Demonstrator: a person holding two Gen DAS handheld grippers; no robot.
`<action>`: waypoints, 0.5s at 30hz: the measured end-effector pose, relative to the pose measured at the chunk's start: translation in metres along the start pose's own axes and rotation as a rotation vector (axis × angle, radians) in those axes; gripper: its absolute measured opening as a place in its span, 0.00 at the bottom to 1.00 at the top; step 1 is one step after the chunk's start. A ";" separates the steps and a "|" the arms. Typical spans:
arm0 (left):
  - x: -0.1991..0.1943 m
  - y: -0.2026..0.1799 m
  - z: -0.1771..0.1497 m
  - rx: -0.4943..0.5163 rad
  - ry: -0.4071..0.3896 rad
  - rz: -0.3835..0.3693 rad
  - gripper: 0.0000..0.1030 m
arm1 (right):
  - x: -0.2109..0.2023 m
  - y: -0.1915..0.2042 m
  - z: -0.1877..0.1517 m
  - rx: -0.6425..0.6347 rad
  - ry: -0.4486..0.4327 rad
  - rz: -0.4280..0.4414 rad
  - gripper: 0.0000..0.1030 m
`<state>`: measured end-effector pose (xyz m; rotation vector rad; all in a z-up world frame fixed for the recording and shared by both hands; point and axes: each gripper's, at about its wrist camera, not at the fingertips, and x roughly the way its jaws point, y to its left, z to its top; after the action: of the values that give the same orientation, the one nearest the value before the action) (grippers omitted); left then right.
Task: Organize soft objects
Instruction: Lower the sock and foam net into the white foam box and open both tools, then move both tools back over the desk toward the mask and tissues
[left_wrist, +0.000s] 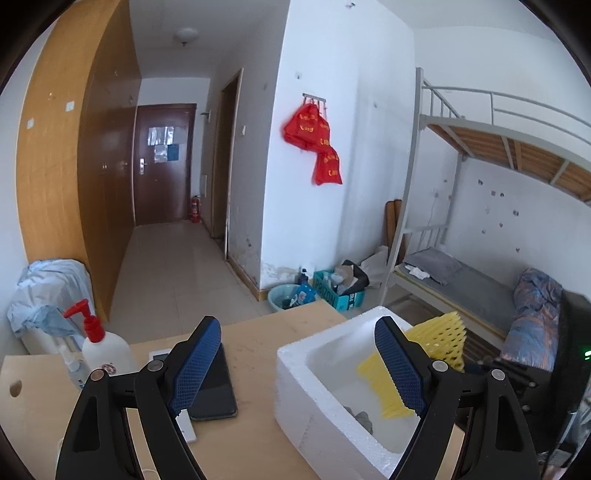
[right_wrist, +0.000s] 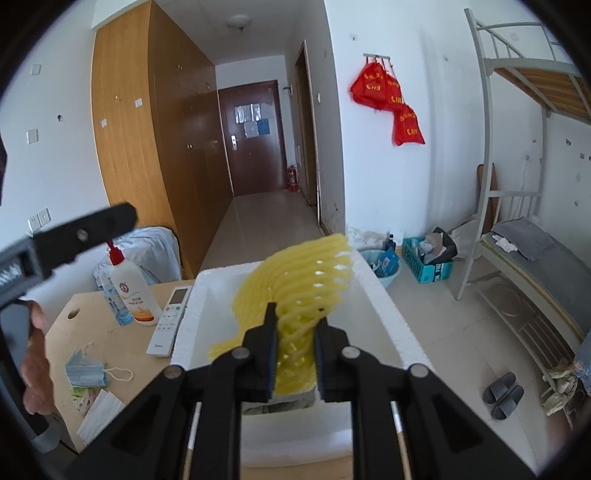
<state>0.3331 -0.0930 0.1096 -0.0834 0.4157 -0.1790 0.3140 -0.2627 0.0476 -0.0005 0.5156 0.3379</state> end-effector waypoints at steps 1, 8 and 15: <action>-0.001 0.002 0.000 -0.007 -0.003 0.002 0.83 | 0.002 0.000 0.000 0.003 0.006 0.001 0.33; -0.010 0.011 0.003 -0.024 -0.026 0.009 0.83 | 0.003 0.007 -0.002 -0.012 0.023 -0.036 0.81; -0.017 0.010 0.003 -0.035 -0.039 -0.003 0.83 | -0.009 0.009 -0.002 -0.018 -0.002 -0.043 0.85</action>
<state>0.3210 -0.0802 0.1181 -0.1215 0.3797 -0.1725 0.3030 -0.2575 0.0514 -0.0287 0.5100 0.3005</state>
